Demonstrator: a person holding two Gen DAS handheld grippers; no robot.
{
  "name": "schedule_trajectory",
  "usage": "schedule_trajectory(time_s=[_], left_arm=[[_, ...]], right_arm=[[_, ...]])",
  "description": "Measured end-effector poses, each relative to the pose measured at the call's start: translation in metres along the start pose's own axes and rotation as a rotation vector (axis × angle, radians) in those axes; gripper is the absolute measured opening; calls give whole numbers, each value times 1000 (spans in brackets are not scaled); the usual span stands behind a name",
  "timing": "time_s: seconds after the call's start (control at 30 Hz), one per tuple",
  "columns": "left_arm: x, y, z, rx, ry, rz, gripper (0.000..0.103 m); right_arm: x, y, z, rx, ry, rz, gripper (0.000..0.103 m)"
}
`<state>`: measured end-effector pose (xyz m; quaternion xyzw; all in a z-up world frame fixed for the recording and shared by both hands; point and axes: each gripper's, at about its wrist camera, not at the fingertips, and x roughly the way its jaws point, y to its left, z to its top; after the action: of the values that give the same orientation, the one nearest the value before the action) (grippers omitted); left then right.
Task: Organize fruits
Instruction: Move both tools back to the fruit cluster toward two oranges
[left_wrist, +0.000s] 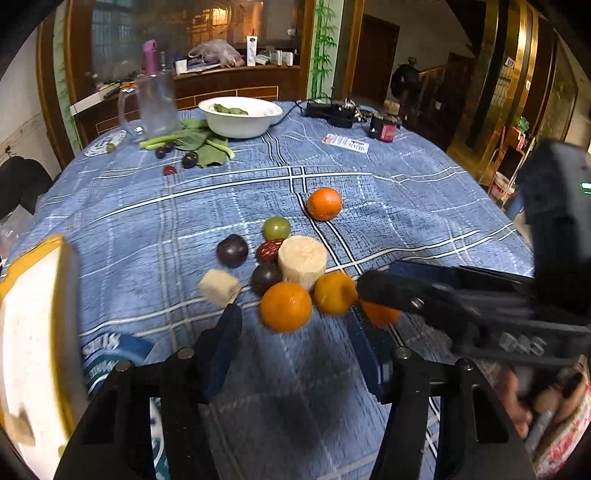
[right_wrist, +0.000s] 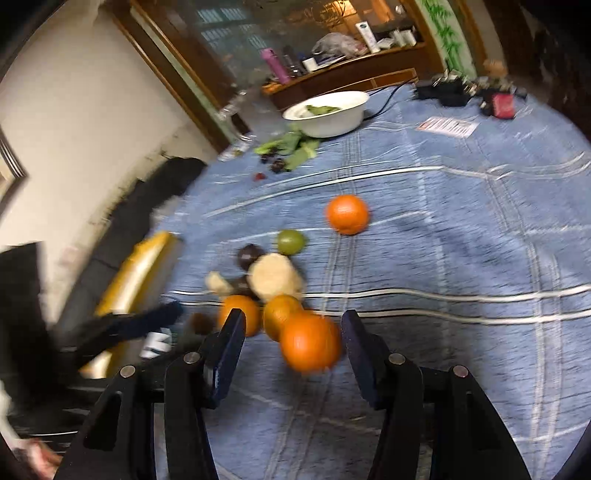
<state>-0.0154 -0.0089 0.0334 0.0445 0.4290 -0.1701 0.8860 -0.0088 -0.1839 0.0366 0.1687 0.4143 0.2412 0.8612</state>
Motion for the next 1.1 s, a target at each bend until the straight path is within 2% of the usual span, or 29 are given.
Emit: schedule_trajectory(time_s=[0.1,0.23,0.3,0.4,0.5,0.63,0.7,0.77,0.83,0.9,0.97,1.0,1.07,1.1], left_arm=[[15,1,4,-1,16,-5,53],[18,-2,8,18,-1,-29,52],[19,-1,9,14,2,-46,44],[15,6,6,-6,6,-52,42],[6,28,1,-90,15,-56,42],[-21,57,-1,-196,-39,-53,42],[-28,68,-1,-225,-48,-51,42],[-28,73,-2,-245,-38,-60,42],[-27,73,-4,-247,-31,-71,42],[-27,67,-4,-229,-27,-75,42],[-26,57,-3,-197,-25,-84,42],[-24,50,-2,-172,-24,-87,42],[-21,35,0,-112,-20,-77,42],[-18,28,0,-84,-18,-72,42]], right_arm=[[1,2,0,-8,-9,-42,58],[-3,-1,-1,9,-17,-36,58],[-6,-2,-2,13,-21,-33,58],[-8,-2,-3,12,-21,-35,58],[-6,2,-3,-4,-8,-18,58],[1,21,-7,-78,34,67,58],[9,40,-15,-158,85,113,58],[16,56,-25,-239,122,116,59],[26,72,-38,-319,167,90,59],[31,81,-45,-379,161,-4,58],[33,79,-47,-374,161,-64,40],[32,75,-45,-362,157,-95,36],[26,64,-40,-308,157,-72,36],[23,59,-40,-295,147,-90,36]])
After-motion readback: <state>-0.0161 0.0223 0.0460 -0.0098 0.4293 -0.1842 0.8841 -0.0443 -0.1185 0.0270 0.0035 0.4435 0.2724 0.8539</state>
